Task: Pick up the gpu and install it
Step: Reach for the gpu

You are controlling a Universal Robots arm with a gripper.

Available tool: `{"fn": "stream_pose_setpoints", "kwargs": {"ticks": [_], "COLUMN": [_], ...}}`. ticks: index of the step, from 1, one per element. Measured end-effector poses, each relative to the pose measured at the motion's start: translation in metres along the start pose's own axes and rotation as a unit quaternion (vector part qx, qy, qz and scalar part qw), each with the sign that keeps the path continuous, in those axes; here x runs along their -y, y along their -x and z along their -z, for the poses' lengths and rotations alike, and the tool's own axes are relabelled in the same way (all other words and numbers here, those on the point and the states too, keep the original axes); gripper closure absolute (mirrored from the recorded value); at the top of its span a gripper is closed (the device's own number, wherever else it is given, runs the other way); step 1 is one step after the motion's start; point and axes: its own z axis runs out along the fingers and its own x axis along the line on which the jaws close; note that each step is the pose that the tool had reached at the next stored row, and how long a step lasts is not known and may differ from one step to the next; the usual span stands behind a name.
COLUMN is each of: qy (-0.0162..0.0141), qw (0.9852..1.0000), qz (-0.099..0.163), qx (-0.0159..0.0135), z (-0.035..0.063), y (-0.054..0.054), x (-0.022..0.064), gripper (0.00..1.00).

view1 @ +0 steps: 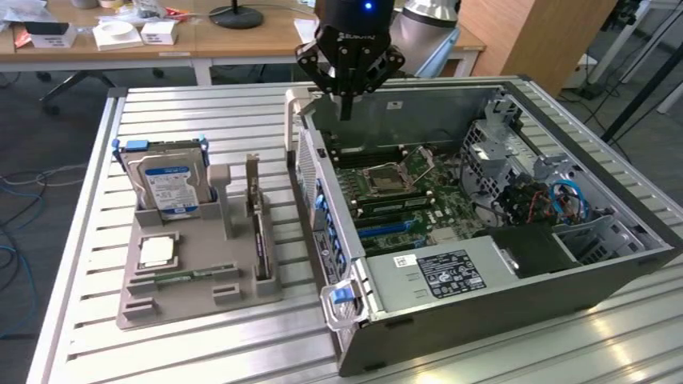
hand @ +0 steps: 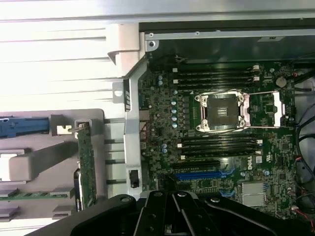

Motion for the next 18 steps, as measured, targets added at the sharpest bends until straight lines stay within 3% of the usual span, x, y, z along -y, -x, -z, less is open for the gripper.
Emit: {"fn": "stream_pose_setpoints", "kwargs": {"ticks": [18], "qy": [0.0000], "qw": [1.0000], "qz": [0.000], "qx": [0.0000], "z": [0.0007], "y": [-0.051], "x": [0.0039], "gripper": [0.90]}}
